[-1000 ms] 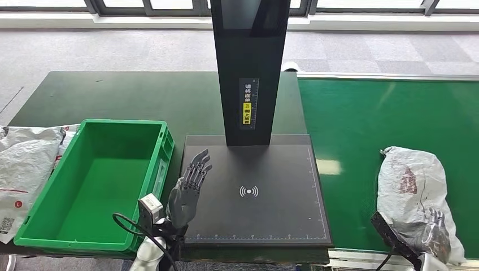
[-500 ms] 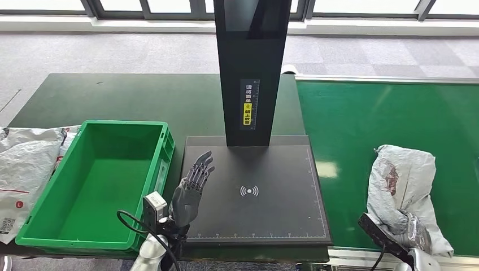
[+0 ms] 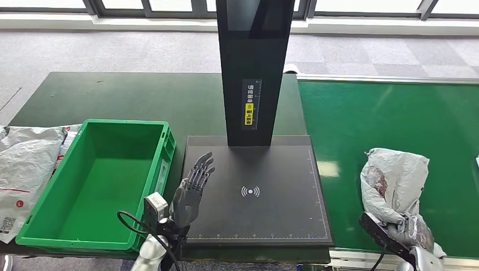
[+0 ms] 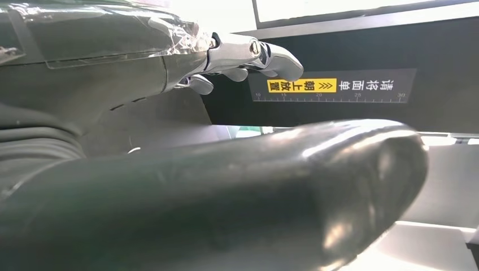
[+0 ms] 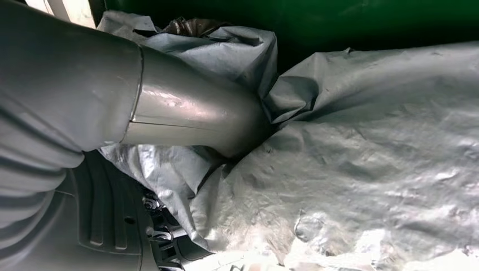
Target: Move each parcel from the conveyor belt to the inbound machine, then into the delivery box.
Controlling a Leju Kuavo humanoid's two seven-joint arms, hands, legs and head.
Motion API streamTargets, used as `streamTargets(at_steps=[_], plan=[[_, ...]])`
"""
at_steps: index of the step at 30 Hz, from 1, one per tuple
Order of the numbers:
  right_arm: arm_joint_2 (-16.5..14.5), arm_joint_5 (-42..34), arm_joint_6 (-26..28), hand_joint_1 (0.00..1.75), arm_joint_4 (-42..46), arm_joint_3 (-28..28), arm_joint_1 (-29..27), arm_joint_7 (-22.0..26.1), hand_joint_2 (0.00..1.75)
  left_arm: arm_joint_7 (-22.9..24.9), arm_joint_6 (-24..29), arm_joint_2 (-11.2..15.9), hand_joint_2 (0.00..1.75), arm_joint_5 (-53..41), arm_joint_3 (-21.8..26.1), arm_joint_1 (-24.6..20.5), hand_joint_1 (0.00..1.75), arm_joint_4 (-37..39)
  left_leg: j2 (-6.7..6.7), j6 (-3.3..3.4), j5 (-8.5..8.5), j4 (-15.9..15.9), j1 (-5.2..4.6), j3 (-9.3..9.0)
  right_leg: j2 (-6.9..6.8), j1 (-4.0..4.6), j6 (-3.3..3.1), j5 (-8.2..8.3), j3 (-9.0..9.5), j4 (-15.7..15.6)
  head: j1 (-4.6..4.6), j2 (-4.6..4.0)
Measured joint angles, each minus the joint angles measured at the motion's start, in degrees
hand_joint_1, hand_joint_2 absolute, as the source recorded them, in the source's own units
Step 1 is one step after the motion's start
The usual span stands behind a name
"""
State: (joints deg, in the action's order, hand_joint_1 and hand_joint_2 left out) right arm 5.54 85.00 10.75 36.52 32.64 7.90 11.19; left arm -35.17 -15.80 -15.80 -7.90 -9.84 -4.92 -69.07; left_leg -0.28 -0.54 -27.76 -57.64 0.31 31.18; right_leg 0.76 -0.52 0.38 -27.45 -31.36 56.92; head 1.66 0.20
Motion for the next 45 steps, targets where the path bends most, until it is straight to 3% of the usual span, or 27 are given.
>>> streamTargets(at_steps=[19, 24, 28, 31, 33, 36, 39, 45], plan=[[-0.5, -0.3, 0.0, 1.75, 0.6, -0.1, -0.6, 0.3, 1.75, 0.0, 0.0, 0.0, 0.0, -0.1, 0.0, 0.0, 0.0, 0.0, -0.03, 0.01, 0.0, 0.0, 0.0, 0.06, -0.05, -0.03, 0.03, -0.01, -0.01, 0.0, 0.0, 0.0], [-1.3, -3.8, 5.5, 1.75, 3.1, -0.1, -1.5, 1.4, 1.75, 0.3, 0.3, 0.0, 0.0, -0.2, 0.0, 0.2, 0.0, -0.2, -0.17, 0.06, 0.03, 0.0, -0.01, 0.17, -0.27, -0.13, 0.04, -0.01, -0.05, 0.0, -0.02, 0.0], [-4.1, -13.6, 11.1, 1.75, 13.0, -0.2, -4.8, 3.6, 1.75, 0.6, 0.7, 0.0, 0.0, -0.4, 0.0, 1.6, 0.0, -1.4, -0.29, 0.07, 0.06, 0.0, -0.02, 0.37, -0.39, -0.17, 0.05, -0.02, -0.23, 0.0, -0.02, 0.0], [-7.4, -19.8, 14.7, 1.75, 24.8, -1.5, -8.3, 7.8, 1.75, 0.1, 0.1, -0.1, 0.0, 0.0, 0.0, 2.4, 0.0, -2.2, -0.33, 0.07, 0.05, 0.0, -0.01, 0.49, -0.41, -0.14, 0.04, -0.05, -0.32, 0.1, -0.02, 0.0], [-9.8, -21.0, 18.2, 1.75, 33.3, -4.7, -11.5, 10.4, 1.75, -1.3, 0.3, -0.1, 0.0, 0.2, 0.0, 3.4, 0.0, -3.6, -0.32, 0.03, 0.03, 0.0, 0.0, 0.51, -0.41, -0.11, 0.01, -0.12, -0.36, 0.1, -0.02, 0.0], [-12.3, -20.8, 20.9, 1.75, 43.7, -12.1, -15.5, 9.1, 1.75, -2.1, 0.5, -0.1, 0.0, 0.0, 0.0, 5.3, 0.0, -6.3, -0.32, -0.01, 0.0, 0.0, 0.01, 0.51, -0.41, -0.08, -0.01, -0.21, -0.42, 0.1, 0.0, 0.0], [-13.0, -22.0, 22.1, 1.75, 48.7, -16.4, -17.4, 8.4, 1.75, -2.0, 0.5, -0.1, 0.0, -0.3, 0.0, 6.4, 0.0, -7.8, -0.49, 0.0, 0.01, 0.1, 0.03, 0.54, -0.54, -0.11, 0.0, -0.26, -0.39, 0.1, 0.0, 0.0], [-13.0, -23.7, 22.9, 1.75, 52.5, -19.5, -19.0, 9.0, 1.75, -1.8, 0.6, -0.1, 0.0, -0.4, 0.0, 7.0, 0.0, -9.0, -0.48, 0.01, 0.01, 0.0, -0.01, 0.53, -0.52, -0.19, 0.06, -0.22, -0.35, 0.1, 0.0, 0.0]])
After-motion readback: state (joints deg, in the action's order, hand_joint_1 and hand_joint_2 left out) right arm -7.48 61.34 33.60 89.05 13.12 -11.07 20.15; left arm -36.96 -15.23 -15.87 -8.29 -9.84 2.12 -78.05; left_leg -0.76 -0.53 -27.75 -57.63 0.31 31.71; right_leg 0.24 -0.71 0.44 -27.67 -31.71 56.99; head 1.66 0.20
